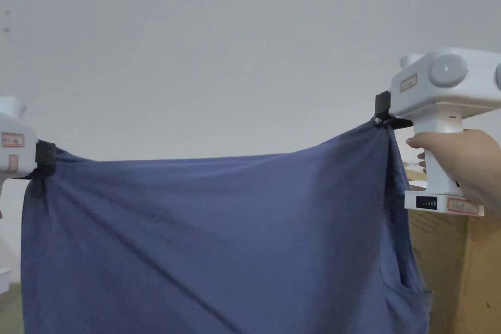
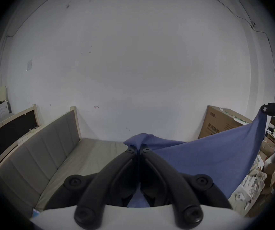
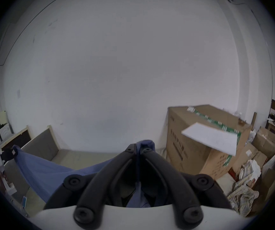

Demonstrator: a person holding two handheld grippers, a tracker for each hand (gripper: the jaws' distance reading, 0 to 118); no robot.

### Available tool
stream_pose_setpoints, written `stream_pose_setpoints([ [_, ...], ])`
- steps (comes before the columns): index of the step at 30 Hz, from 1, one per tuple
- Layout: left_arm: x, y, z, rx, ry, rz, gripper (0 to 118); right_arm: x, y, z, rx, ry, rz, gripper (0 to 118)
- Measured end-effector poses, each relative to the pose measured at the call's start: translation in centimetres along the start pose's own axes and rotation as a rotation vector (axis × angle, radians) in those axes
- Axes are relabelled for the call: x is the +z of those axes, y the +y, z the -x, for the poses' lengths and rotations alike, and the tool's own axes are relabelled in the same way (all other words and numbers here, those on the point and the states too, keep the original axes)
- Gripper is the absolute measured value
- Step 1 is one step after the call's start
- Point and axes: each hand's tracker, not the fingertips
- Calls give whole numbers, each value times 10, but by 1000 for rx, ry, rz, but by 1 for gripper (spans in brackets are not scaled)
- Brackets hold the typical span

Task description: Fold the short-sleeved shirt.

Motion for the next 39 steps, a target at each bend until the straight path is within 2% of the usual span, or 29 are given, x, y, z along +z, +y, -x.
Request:
stream_pose_setpoints([
  [5, -58, 12, -10, -26, 23, -72, 1, -40, 15, 11, 16, -32, -78, 2],
  [9, -99, -20, -17, -17, 36, -48, 1, -81, -20, 9, 47, -44, -72, 2],
  [13, -128, -105, -21, 20, 35, 119, 1, -109, -120, 4, 51, -26, 62, 2],
  [18, -124, -291, -31, 121, 1, 437, 1, -121, -339, -17, -18, 5, 421, 2],
  [20, -100, -362, -33, 168, 8, 553, 1, -103, -421, -26, -20, 7, 558, 2],
  [22, -70, -428, -24, 184, -27, 643, 1, -66, -495, -33, 35, 25, 714, 2],
  [25, -10, -481, -13, 167, -28, 687, 1, 7, -562, -50, 106, 67, 790, 2],
  [28, 56, -496, 2, 185, -68, 681, 1, 93, -583, -67, 54, 157, 810, 2],
  [31, 110, -496, 12, 93, -73, 671, 1, 159, -587, -91, -33, 163, 815, 2],
  [34, 149, -499, 27, 76, -85, 680, 1, 210, -583, -106, 32, 138, 792, 2],
  [35, 158, -500, 32, 75, -79, 683, 1, 222, -581, -110, 27, 128, 792, 2],
  [39, 195, -507, 51, 112, -46, 704, 1, 258, -580, -138, -125, 41, 812, 2],
])
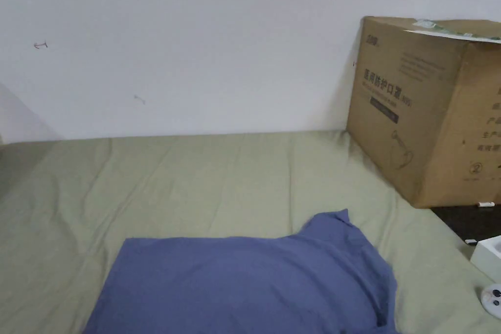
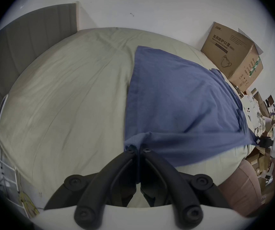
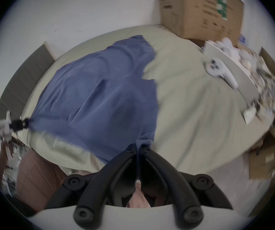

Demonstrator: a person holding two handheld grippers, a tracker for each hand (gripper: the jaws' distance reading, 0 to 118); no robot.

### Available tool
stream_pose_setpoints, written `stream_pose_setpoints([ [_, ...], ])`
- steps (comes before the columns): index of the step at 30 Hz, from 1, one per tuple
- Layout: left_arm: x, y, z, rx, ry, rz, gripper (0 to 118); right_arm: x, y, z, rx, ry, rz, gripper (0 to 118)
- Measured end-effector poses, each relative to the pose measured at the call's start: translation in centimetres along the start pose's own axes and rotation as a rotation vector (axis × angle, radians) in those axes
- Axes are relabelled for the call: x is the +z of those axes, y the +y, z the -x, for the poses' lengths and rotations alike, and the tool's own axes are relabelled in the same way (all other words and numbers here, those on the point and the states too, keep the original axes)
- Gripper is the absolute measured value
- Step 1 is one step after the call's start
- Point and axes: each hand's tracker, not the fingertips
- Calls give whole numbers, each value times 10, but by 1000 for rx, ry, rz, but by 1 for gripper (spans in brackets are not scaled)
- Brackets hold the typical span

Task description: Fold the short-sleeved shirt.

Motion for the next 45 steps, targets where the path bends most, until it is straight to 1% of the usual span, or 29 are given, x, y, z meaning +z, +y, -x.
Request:
stream_pose_setpoints([
  [6, 12, -20, 2, 16, -36, 13, 1, -8, -14, -5, -46, -4, 37, 2],
  [8, 13, -16, 0, 14, -38, 12, 5, -21, -12, -2, -66, -16, 61, 2],
  [9, 14, -14, 2, 32, -47, 17, 20, -23, -10, 0, -77, -28, 73, 10],
  [10, 15, -13, 4, 71, -59, 21, 71, -23, -9, 2, -104, -63, 75, 51],
  [11, 17, -13, 9, 114, -80, 30, 102, -22, -6, 4, -125, -85, 88, 88],
  [12, 23, -12, 11, 153, -113, 15, 109, -17, -4, 5, -139, -69, 75, 100],
  [13, 33, -9, 13, 197, -128, -21, 106, -8, 1, 7, -171, -31, 47, 99],
  [15, 53, 2, 6, 194, -112, -52, 107, 15, 13, 16, -205, 39, 10, 99],
  [17, 82, 19, -10, 128, -169, -161, 107, 42, 28, 36, -146, 62, -74, 99],
  [19, 112, 32, -33, 37, -153, -314, 107, 69, 41, 63, -55, 108, -217, 99],
  [21, 139, 34, -61, -26, -97, -529, 103, 102, 44, 96, 23, 150, -467, 99],
  [22, 148, 30, -71, -38, -76, -632, 92, 113, 38, 111, 64, 160, -624, 96],
  [23, 159, 25, -88, -45, -68, -753, 75, 122, 30, 121, 92, 184, -773, 89],
  [24, 164, 20, -97, -43, -70, -828, 50, 127, 25, 132, 142, 206, -858, 67],
  [25, 168, 16, -106, -41, -80, -881, 6, 132, 22, 144, 147, 198, -915, 9],
  [26, 170, 13, -115, -37, -57, -900, 0, 134, 27, 157, 141, 175, -906, 0],
  [27, 167, 12, -117, -36, -4, -900, 0, 133, 31, 165, 131, 157, -875, 0],
  [28, 170, 8, -122, -29, -24, -920, 0, 129, 30, 164, 107, 198, -877, 0],
  [29, 172, 9, -121, -29, -90, -905, 0, 127, 34, 162, 107, 293, -841, 0],
  [30, 173, 11, -120, -35, -132, -874, 0, 126, 36, 163, 110, 316, -817, 0],
  [33, 172, 29, -110, -65, -56, -717, 0, 129, 39, 163, 142, 241, -804, 0],
  [36, 145, 52, -79, -2, 23, -282, 0, 124, 31, 153, 114, 238, -725, 0],
  [38, 113, 51, -50, 104, -11, 19, 0, 114, 26, 143, 82, 261, -658, 0],
  [39, 101, 46, -39, 132, -57, 46, 3, 109, 24, 139, 69, 271, -631, 0],
  [40, 85, 38, -29, 147, -50, 92, 37, 104, 21, 135, 53, 264, -599, 0],
  [41, 73, 31, -21, 165, -15, 95, 80, 99, 20, 132, 37, 244, -570, 0],
  [42, 56, 21, -18, 177, 15, 127, 109, 93, 18, 128, 20, 238, -534, 0],
  [43, 49, 14, -13, 167, 38, 126, 114, 89, 17, 125, 3, 239, -506, 0],
  [45, 24, 6, -7, 167, 58, 139, 110, 79, 14, 117, -50, 241, -447, 0],
])
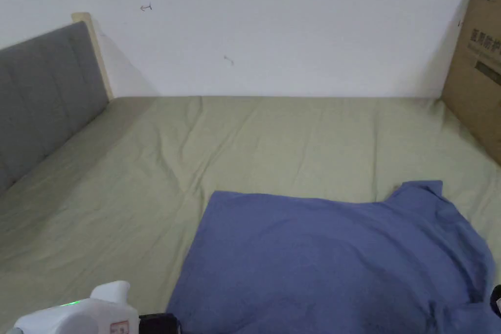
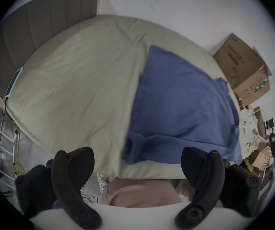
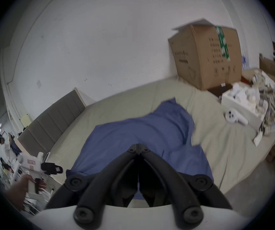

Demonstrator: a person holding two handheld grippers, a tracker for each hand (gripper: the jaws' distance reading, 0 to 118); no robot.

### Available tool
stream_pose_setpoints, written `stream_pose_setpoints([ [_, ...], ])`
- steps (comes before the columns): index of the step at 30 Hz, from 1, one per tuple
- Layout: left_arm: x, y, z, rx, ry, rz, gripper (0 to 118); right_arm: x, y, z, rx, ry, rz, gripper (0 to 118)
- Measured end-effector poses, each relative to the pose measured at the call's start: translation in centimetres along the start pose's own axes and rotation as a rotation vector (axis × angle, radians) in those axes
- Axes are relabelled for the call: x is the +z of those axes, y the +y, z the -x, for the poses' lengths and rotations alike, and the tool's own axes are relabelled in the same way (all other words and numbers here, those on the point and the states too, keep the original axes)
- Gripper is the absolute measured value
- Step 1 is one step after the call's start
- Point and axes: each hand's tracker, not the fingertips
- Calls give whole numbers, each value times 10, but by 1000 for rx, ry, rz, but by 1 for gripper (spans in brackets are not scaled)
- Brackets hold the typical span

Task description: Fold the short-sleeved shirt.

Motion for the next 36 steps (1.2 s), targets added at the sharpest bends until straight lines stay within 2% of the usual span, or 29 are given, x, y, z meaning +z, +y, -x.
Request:
stream_pose_setpoints([
  [2, -14, -2, -1, -55, -15, -40, 110, -2, -5, -8, -36, 1, 33, 0],
  [4, -26, 0, -9, -125, -12, -82, 109, -5, -6, -4, -37, -16, 56, 0],
  [5, -33, 1, -13, -161, -18, -93, 105, -5, -8, -6, -37, -31, 69, 0],
  [6, -34, 0, -17, -206, -30, -103, 93, -5, -9, -8, -39, -41, 78, 0],
  [8, -43, -1, -21, -251, -32, -57, 1, -8, -8, -4, -47, -51, 92, 0],
  [9, -51, -2, -24, -267, -23, 14, 1, -8, -9, -6, -54, -53, 97, 0],
  [15, -13, -13, -24, -231, -52, -86, 1, -6, -6, -29, -74, -49, 129, 0],
  [17, -1, -17, -22, -199, -71, -94, 1, -8, -7, -45, -86, -107, 182, 2],
  [18, -4, -16, -20, -193, -83, -100, 1, -11, -8, -51, -85, -126, 214, 8],
  [19, 0, -17, -20, -193, -94, -104, 1, -23, -8, -72, -89, -149, 282, 8],
  [20, 2, -18, -21, -196, -91, -105, 1, -32, -12, -83, -88, -190, 367, 42],
  [21, 3, -18, -23, -200, -89, -105, 1, -41, -19, -93, -89, -225, 464, 87],
  [22, 3, -17, -23, -212, -84, -105, 1, -48, -29, -104, -89, -268, 529, 113],
  [25, 0, -16, -28, -252, -46, -100, 1, -67, -48, -130, -69, -334, 628, 113],
  [28, -6, -16, -32, -263, -15, -72, 1, -77, -61, -134, -29, -313, 715, 109],
  [30, -11, -16, -35, -268, 2, -55, 1, -76, -63, -128, -5, -284, 726, 81],
  [31, -13, -16, -36, -269, 11, -47, 1, -72, -60, -119, 128, -390, 706, 59],
  [32, -14, -16, -36, -261, 5, -36, 1, -71, -58, -118, 165, -384, 694, 42],
  [33, -14, -15, -37, -257, 2, -30, 1, -68, -54, -122, 110, -292, 690, 26],
  [34, -11, -19, -41, -253, 5, -27, 1, -67, -51, -125, 76, -308, 692, 6],
  [35, -10, -20, -42, -250, 4, -26, 1, -62, -46, -130, -4, -218, 679, 6],
  [36, -7, -22, -43, -246, 5, -38, 1, -59, -42, -133, -60, -174, 664, 6],
])
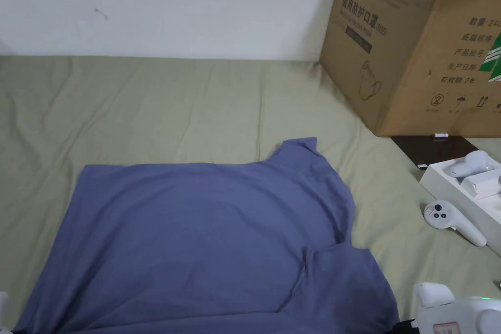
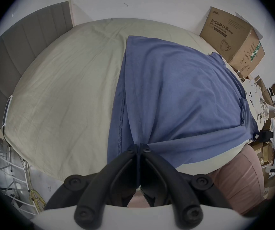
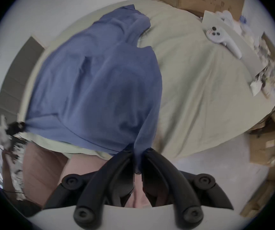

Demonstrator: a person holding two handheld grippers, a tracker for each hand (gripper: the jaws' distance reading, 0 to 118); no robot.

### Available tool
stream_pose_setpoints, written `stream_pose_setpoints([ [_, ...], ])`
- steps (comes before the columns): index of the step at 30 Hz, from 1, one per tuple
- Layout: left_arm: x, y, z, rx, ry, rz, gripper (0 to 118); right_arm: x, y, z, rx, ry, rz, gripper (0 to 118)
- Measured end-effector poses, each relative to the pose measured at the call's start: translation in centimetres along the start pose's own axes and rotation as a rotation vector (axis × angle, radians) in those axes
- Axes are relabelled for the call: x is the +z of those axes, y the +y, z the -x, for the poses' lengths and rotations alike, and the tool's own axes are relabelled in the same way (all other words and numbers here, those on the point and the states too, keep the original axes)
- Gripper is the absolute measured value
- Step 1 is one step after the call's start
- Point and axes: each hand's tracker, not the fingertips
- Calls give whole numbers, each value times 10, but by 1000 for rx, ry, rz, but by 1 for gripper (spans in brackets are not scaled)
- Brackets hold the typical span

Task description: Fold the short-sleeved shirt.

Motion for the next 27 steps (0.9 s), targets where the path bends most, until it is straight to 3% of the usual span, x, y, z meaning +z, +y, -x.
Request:
stream_pose_setpoints([
  [2, 5, 3, 4, 4, -16, -11, 1, 8, 0, -1, 2, -38, -21, 6],
  [5, 14, 7, 4, 29, -37, -28, 1, 20, 0, 1, -26, 54, -75, 6],
  [9, 26, 30, 11, 107, -107, -58, 1, 39, 12, -3, -135, 184, -100, 6],
  [15, 29, 95, 14, 141, -145, -105, 1, 58, 67, 5, -240, 281, -131, 6],
  [19, -1, 150, 10, 90, -83, -69, 1, 36, 135, 4, -302, 275, -102, 6],
  [24, -68, 204, 24, 170, -126, 68, 1, -17, 213, -1, -392, 253, -77, 6],
  [27, -97, 216, 33, 231, -150, 82, 5, -47, 241, 2, -365, 197, -55, 7],
])
